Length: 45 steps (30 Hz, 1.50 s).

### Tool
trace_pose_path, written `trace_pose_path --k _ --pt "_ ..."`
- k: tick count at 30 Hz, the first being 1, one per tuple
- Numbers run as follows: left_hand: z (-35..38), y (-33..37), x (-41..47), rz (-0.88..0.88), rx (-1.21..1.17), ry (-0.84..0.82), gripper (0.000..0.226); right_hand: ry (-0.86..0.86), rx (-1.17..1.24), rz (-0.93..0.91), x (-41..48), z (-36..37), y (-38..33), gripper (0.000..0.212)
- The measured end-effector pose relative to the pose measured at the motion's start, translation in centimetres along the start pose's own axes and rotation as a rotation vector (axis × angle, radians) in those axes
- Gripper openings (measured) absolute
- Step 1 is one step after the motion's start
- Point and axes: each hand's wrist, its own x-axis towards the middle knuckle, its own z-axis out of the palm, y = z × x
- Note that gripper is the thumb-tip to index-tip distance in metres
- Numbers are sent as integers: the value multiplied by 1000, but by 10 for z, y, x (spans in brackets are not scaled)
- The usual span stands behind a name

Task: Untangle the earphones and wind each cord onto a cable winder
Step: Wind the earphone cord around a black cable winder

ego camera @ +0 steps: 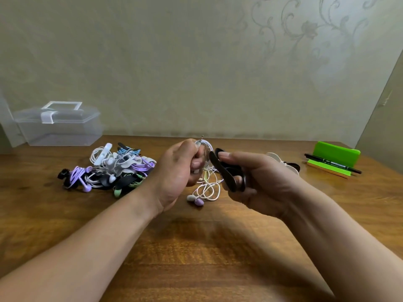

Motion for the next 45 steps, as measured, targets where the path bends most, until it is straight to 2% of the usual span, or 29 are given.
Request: trace_pose_path --k 7,13,16,18,21,25,28,32,36,38,41,43,45 --pt "1 -2 -1 27 63 -30 31 -22 -26 -2 3 -1 2 14" --pt "4 1 -4 73 94 -97 24 -45 -126 -87 1 -3 -1 22" --pt "2 5 -7 142 193 -105 21 39 -254 -164 3 -2 3 33" --pt "1 6 -11 263 318 -71 22 148 -399 -324 7 3 11 49" --pt "7 7 -18 516 570 23 23 251 -595 -623 10 11 26 56" --pt "21 13 -24 830 815 64 20 295 -537 -840 8 14 27 46" --pt "26 15 -24 925 851 60 22 301 -437 -877 5 18 26 44" --pt "26 13 -23 834 902 74 21 353 -327 -701 2 21 23 54" --pt "15 13 -19 492 871 -92 47 240 -128 -401 7 11 11 50" --pt "11 12 -17 331 734 -133 57 151 -69 -306 9 4 6 43" --pt "11 12 -15 153 322 -201 58 31 -40 -262 10 -6 1 35" --pt "8 14 -13 111 121 -229 55 104 -273 -401 7 -14 -3 23" --pt "3 17 -11 71 -89 -233 51 101 -664 -597 1 -18 -6 40"
